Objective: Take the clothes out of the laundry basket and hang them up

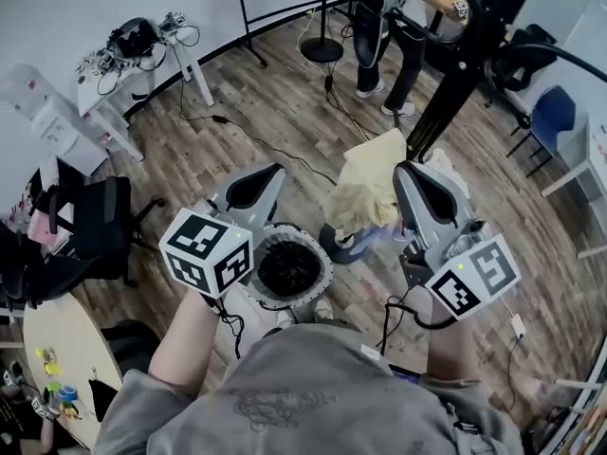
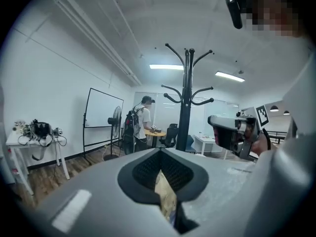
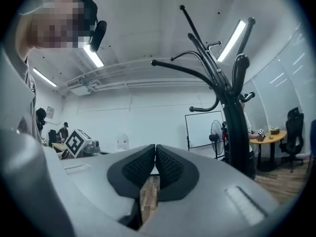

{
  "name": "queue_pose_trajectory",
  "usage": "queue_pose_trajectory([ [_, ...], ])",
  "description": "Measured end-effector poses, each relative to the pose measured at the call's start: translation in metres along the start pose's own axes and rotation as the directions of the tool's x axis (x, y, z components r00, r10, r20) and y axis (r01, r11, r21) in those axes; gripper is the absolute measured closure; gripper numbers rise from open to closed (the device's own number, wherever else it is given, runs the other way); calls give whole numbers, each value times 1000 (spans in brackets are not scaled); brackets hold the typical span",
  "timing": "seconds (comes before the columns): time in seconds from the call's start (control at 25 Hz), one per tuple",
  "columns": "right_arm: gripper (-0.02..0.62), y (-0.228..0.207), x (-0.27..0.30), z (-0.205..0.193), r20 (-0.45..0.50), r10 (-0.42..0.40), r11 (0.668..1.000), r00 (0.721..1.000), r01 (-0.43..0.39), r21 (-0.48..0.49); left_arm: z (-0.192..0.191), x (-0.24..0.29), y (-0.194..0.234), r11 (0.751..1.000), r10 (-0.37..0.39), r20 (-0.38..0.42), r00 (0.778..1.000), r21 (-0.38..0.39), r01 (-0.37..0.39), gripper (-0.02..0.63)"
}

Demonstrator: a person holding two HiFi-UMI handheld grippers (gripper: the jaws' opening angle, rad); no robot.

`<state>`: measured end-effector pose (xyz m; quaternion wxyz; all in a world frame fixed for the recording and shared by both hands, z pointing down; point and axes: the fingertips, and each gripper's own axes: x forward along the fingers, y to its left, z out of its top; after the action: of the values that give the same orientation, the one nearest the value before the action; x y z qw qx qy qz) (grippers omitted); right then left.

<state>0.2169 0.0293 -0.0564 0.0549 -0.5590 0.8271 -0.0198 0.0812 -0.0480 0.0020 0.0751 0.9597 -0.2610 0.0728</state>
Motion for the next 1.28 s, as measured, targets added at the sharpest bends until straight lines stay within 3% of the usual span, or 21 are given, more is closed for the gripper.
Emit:
queue_pose_trajectory([
  [0.12, 568, 14, 20, -11, -14, 43, 999, 999, -43, 12, -4, -24, 20, 998, 64, 6, 998, -18, -64, 603],
  [0.36, 568, 56, 50, -41, -86, 72, 988, 994, -83, -134, -23, -75, 56, 982, 181, 0, 983, -58, -181, 603],
  [0.64, 569, 102, 68, -70, -131, 208, 973, 969, -218, -71, -52, -117, 77, 952, 300, -43, 953, -59, -302, 603],
  [0.84, 569, 130, 80, -95, -190, 291, 952, 938, -303, -38, -81, -143, 86, 922, 379, -95, 920, -50, -385, 603],
  [0.96, 569, 141, 85, -111, -217, 353, 934, 910, -354, 34, -99, -149, 84, 910, 404, -127, 906, -44, -412, 603],
  [1.08, 569, 144, 89, -124, -242, 380, 924, 893, -377, 60, -109, -153, 81, 903, 419, -140, 897, -40, -428, 603],
  [1.28, 569, 144, 94, -128, -242, 378, 926, 893, -368, 87, -113, -164, 83, 890, 445, -140, 885, -48, -454, 603],
])
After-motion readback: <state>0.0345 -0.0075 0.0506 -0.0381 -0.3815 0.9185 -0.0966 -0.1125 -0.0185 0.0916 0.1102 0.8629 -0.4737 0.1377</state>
